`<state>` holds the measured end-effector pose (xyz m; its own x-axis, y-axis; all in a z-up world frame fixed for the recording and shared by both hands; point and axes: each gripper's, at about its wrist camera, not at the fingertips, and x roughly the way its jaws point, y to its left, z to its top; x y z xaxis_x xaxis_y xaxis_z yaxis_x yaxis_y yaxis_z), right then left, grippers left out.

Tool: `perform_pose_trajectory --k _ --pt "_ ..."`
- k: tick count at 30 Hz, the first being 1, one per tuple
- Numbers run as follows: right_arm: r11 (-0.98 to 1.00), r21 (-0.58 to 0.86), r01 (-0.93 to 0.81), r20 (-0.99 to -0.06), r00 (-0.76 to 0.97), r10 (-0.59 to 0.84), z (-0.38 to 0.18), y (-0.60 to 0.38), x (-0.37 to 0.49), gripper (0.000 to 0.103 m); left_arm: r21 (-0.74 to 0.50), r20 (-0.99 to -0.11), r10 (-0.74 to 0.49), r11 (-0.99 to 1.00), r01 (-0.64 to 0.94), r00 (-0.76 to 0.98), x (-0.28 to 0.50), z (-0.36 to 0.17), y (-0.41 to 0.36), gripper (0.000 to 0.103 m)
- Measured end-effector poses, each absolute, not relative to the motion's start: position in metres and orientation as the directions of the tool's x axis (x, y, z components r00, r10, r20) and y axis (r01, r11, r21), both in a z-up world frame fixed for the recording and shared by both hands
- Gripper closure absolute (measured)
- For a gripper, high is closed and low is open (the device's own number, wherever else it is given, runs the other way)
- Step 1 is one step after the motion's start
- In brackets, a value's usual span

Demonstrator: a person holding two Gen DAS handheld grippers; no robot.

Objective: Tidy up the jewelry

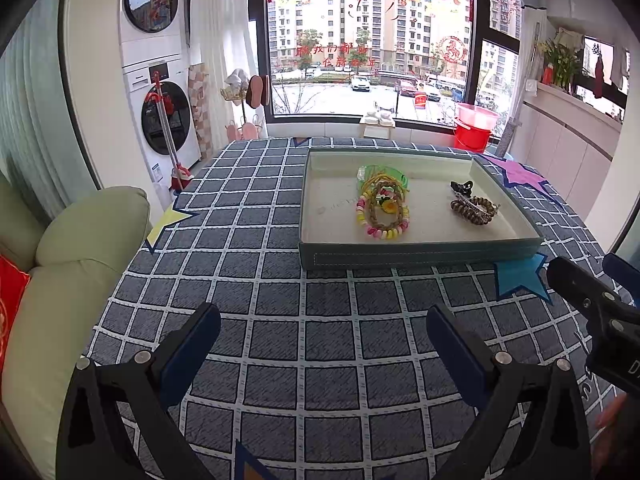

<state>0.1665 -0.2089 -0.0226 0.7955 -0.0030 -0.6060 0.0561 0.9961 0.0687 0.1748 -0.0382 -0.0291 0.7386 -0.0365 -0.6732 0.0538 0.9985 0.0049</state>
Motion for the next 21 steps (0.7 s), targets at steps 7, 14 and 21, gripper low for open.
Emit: perform_pose_trajectory --k 7,14,21 --pt "0.996 0.069 0.056 -0.605 0.797 -0.003 -0.0208 -0.2065 0.1673 0.0 0.01 -0.672 -0.033 0.998 0.054 0.74 0.1744 -0.0293 -0.0385 0.0" --pt "0.996 0.07 0.055 -0.604 0.797 -0.001 -0.0204 -0.2058 0.1676 0.0 0.015 -0.668 -0.028 0.999 0.05 0.743 0.1738 -0.0284 -0.0373 0.0" --pt "0.996 0.07 0.056 -0.605 0.796 -0.002 -0.0204 -0.2063 0.167 0.0 0.011 -0.674 -0.03 0.999 0.051 0.738 0.1749 -0.0281 -0.0374 0.0"
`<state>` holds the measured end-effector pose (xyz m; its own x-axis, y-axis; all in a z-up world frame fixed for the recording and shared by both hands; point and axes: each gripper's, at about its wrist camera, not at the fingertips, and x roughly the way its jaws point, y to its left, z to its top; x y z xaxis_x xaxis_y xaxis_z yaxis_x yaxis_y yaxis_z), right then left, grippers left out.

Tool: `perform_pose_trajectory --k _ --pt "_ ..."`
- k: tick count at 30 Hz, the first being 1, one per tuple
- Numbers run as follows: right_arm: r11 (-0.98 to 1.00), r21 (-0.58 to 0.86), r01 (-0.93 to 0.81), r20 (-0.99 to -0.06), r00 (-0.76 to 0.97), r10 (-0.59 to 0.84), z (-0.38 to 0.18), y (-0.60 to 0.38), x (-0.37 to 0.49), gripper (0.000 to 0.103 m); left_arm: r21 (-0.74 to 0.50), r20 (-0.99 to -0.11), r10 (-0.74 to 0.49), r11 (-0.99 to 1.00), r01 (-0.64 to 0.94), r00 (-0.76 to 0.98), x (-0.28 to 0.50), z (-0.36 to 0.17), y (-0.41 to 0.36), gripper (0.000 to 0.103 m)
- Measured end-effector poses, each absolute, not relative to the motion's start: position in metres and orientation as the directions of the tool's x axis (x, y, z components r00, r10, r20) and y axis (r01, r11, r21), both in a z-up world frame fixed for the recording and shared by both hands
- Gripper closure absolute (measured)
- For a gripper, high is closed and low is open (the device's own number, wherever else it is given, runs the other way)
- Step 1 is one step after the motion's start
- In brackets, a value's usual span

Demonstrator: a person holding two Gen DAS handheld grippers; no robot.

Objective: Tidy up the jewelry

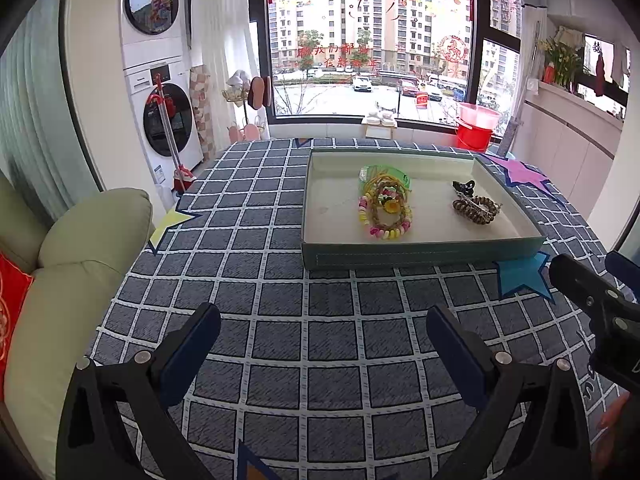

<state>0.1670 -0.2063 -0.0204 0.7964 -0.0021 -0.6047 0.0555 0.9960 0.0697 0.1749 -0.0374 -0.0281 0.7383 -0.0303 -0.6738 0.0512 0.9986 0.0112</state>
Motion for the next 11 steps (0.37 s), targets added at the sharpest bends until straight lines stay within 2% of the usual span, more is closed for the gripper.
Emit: perform_pose_trajectory --k 11 --pt "0.996 0.071 0.056 -0.604 0.797 -0.002 -0.0199 -0.2058 0.1672 0.0 0.009 -0.675 -0.032 0.999 0.051 0.738 0.1754 -0.0282 -0.037 0.0"
